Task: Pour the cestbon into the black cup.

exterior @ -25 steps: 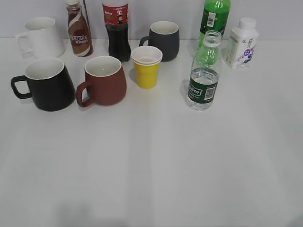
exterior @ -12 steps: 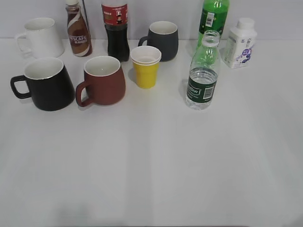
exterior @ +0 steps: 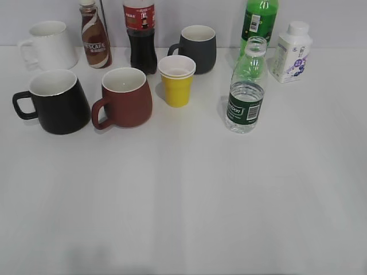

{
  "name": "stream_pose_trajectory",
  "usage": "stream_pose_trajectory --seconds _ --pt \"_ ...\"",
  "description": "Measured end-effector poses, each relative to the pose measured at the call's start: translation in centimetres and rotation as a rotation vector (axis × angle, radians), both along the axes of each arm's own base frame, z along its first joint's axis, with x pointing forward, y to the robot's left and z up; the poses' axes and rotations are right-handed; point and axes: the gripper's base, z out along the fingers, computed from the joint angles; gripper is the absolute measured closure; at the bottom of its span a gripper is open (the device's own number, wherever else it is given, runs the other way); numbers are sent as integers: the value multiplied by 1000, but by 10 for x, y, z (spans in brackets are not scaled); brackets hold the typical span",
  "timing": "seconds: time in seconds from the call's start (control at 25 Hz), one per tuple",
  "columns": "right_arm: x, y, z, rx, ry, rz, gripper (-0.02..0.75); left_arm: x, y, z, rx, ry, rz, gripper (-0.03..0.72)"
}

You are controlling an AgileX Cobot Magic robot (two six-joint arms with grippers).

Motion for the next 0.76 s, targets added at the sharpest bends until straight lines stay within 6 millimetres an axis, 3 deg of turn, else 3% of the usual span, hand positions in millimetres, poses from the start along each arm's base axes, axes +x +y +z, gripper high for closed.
stream_pose_trajectory --seconds 0.76 --pt "0 0 0 1 0 1 182 0 0 0 0 0 0 414"
